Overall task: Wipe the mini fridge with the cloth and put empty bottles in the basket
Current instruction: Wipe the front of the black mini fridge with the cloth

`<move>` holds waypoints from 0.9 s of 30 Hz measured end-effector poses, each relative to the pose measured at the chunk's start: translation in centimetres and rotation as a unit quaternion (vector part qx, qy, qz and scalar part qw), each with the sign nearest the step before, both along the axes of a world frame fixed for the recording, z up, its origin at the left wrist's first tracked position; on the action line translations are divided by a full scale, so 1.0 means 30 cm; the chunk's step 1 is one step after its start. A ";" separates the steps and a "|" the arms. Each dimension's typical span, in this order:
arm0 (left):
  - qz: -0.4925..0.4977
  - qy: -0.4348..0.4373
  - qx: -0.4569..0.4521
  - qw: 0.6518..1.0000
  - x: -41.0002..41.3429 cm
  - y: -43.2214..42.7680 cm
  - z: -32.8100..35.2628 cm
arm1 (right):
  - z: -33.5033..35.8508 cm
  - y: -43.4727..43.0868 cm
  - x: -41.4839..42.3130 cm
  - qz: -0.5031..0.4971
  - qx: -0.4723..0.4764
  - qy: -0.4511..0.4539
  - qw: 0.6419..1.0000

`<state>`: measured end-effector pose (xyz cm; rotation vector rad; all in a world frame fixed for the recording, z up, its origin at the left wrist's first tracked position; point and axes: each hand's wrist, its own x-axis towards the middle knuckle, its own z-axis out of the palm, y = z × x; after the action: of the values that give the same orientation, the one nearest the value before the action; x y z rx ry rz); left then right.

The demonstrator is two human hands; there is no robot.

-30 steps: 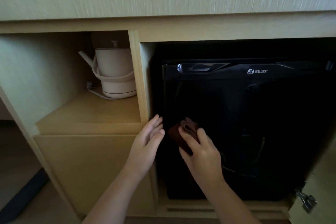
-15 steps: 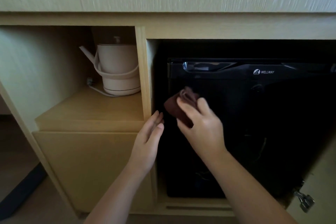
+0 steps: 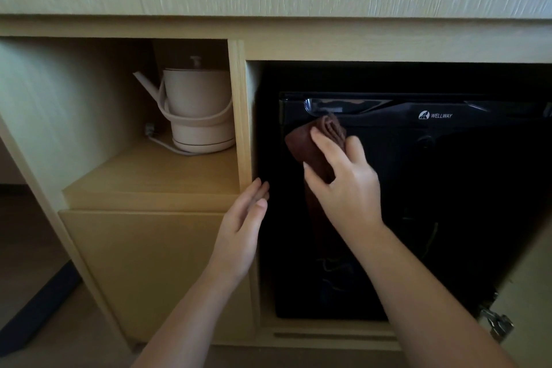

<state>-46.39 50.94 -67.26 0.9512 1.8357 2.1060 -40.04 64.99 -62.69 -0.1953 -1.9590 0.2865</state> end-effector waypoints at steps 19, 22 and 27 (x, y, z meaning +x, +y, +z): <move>0.005 0.005 0.015 1.000 0.001 0.005 -0.004 | 0.009 0.000 -0.013 -0.029 -0.047 0.057 0.997; 0.008 0.008 0.020 1.000 -0.003 0.009 -0.009 | -0.046 -0.009 -0.030 -0.015 0.006 0.017 1.000; 0.013 0.014 0.015 1.000 -0.007 0.013 -0.014 | -0.180 -0.007 -0.022 -0.009 0.065 -0.031 0.997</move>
<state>-46.61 51.33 -67.69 0.9737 1.8455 2.1525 -40.69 64.77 -68.09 -0.1389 -2.0277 0.1421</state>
